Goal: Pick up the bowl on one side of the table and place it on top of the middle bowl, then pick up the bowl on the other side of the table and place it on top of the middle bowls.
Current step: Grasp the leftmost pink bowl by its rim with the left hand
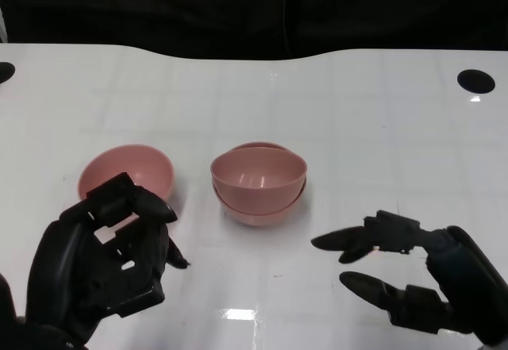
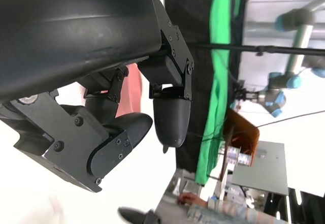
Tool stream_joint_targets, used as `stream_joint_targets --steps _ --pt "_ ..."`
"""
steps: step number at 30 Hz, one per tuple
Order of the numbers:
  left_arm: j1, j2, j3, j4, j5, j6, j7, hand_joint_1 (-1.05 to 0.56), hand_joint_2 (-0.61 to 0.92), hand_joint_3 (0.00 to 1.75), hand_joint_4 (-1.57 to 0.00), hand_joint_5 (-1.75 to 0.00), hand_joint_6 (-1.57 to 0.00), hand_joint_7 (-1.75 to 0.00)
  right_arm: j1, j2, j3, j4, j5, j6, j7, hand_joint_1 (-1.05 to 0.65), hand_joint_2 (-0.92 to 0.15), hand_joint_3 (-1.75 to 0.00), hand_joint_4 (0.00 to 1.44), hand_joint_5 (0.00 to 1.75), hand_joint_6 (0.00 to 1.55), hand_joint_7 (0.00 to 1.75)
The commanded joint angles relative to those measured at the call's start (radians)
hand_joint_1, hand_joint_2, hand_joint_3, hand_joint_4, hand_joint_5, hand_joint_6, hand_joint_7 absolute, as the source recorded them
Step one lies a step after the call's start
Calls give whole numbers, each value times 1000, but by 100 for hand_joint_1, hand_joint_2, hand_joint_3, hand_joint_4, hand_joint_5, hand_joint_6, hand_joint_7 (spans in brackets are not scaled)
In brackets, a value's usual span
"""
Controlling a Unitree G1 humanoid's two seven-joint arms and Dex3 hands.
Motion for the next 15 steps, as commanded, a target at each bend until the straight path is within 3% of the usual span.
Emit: stream_joint_targets --steps 1,3,7,10,12,15 --pt "-5 10 4 3 35 -71 -3 -21 49 101 -67 -142 -71 -92 10 23 -35 13 52 10 -5 -12 -57 -95 75 119 87 62" --pt "-15 41 -5 -4 120 -111 9 -21 60 81 -60 -129 -63 -72 -1 35 -45 36 62 12 -3 -11 -52 -106 80 127 90 74" --pt "-32 108 -22 -71 293 -73 44 -25 63 64 -42 -102 -40 -44 -23 50 -55 66 113 41 26 -7 -44 -133 92 150 90 113" --pt "-50 168 -38 -132 401 10 40 -31 81 29 -28 -90 -37 -25 -29 63 -58 51 153 107 44 -7 -35 -150 94 171 88 138" --pt "-63 201 -47 -158 456 57 31 -32 86 19 -25 -87 -36 -21 -31 69 -61 44 155 131 49 -6 -34 -153 94 174 87 142" --pt "-97 279 -68 -187 574 134 8 -38 91 6 -9 -87 -28 -11 -34 81 -64 43 156 160 54 -7 -31 -154 97 175 86 146"
